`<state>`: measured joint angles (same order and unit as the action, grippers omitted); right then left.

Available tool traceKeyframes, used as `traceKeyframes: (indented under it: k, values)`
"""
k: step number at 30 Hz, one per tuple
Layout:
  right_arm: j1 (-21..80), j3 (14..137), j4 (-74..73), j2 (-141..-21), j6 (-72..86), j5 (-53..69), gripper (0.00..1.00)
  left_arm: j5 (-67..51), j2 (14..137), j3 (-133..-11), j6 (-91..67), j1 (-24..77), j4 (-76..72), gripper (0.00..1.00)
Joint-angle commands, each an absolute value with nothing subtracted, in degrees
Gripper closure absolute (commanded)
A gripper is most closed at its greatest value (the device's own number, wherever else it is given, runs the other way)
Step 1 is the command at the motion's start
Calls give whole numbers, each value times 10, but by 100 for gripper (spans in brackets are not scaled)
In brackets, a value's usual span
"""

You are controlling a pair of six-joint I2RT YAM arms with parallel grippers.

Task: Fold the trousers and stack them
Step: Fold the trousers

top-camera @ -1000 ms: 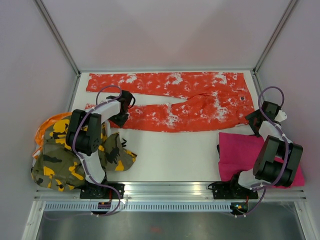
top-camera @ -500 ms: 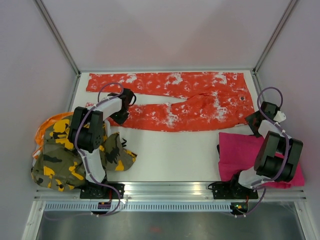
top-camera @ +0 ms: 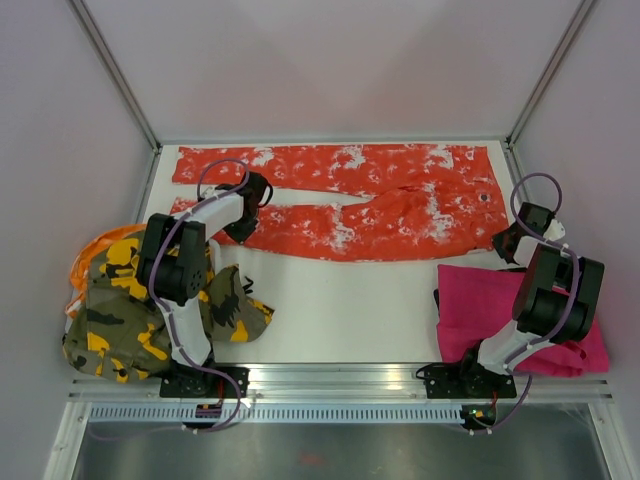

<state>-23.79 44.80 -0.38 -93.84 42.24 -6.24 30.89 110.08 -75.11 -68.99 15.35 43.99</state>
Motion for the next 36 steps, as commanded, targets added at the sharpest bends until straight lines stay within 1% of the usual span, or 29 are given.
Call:
traceKeyframes:
  k: [1,5,9,11,16,17,20,23,25,26,28,30,34,36]
  values:
    - [-240,449,26,-932,437,-45,100,359,1064,-785,-659,151,424,98]
    - [-240,467,27,-896,437,-34,100,396,1042,-820,-612,151,425,98]
    - [-238,510,25,-862,432,-25,100,461,1042,-880,-567,150,426,98]
    - [-237,532,24,-861,419,-17,100,482,1055,-903,-543,150,425,98]
    - [-222,614,23,-882,384,-5,100,526,1105,-1006,-493,146,412,98]
    - [-218,630,23,-890,366,-3,100,528,1113,-1019,-463,145,400,98]
    - [-200,698,22,-939,337,19,100,512,1155,-1058,-374,138,320,98]
    - [-181,787,22,-1019,316,37,100,502,1204,-1121,-317,130,279,98]
    - [-175,824,20,-1055,310,40,100,507,1241,-1149,-296,125,273,98]
    - [-173,865,12,-1091,309,41,100,503,1252,-1160,-263,122,265,98]
    - [-170,910,2,-1130,300,42,100,477,1281,-1191,-221,116,258,98]
    - [-167,976,-26,-1183,287,43,100,447,1299,-1208,-206,109,256,98]
    - [-163,1074,-44,-1278,255,71,100,431,1328,-1221,-181,105,227,98]
    - [-161,1121,-47,-1306,242,94,100,427,1348,-1250,-172,104,221,98]
